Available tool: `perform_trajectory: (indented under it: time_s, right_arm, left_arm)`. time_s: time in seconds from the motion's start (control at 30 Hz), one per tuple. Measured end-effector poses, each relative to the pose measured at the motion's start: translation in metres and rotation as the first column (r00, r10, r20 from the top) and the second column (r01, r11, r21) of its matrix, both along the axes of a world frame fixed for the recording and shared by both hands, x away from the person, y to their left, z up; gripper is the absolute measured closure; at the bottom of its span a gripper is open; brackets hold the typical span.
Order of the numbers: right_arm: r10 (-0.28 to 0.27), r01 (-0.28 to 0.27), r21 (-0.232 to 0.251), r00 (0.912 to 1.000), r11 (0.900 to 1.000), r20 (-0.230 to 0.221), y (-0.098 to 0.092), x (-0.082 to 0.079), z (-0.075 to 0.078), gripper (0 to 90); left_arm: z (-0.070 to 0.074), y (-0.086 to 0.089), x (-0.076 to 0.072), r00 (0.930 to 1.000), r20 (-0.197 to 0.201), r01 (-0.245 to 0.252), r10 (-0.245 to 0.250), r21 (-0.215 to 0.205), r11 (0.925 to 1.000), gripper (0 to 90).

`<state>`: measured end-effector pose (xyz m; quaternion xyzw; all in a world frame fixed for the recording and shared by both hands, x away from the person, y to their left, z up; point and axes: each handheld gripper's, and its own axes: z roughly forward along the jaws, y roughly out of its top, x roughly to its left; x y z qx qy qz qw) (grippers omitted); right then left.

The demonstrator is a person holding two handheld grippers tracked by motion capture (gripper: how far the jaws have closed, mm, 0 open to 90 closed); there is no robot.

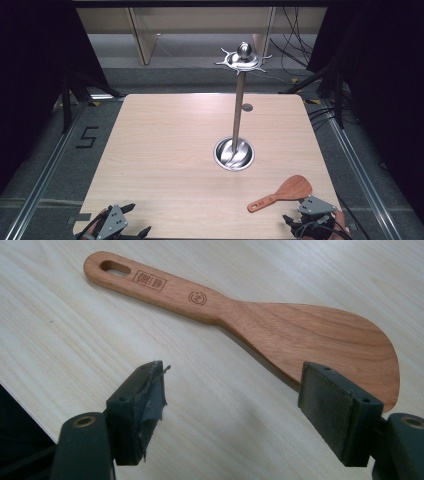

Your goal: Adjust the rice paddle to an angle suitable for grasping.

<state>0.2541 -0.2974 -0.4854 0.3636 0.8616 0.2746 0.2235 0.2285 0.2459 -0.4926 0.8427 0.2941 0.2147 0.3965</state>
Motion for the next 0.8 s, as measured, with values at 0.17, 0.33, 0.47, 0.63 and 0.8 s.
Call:
perform_trajectory:
  time_s: [0.17,0.33,0.47,0.63,0.8]
  right_arm:
    - [0.011,-0.011,-0.005,0.9998,1.0,0.015,-0.001,0.0,0.004,31.0]
    - [0.035,-0.035,-0.009,0.9994,0.999,0.003,0.0,-0.002,0.005,39.8]
    - [0.042,-0.042,0.008,0.9987,0.999,-0.028,0.005,-0.003,0.005,46.3]
    - [0.091,-0.089,0.052,0.9955,0.995,-0.026,0.014,-0.003,0.003,61.2]
    - [0.131,-0.131,0.068,0.9914,0.989,0.008,0.025,-0.001,0.003,72.9]
  left_arm:
    - [0.001,0.001,0.0,1.0,0.003,0.008,-0.008,0.021,0.9997,16.1]
    - [0.001,0.001,0.001,0.9999,0.001,0.01,-0.01,0.026,0.9996,16.1]
    - [0.001,0.001,0.001,1.0,0.005,0.007,-0.007,0.018,0.9998,16.1]
    - [0.002,0.001,0.0,0.9999,0.004,0.012,-0.013,0.016,0.9998,16.2]
    - [0.002,0.0,-0.001,0.9998,-0.021,0.003,-0.002,0.005,1.0,16.2]
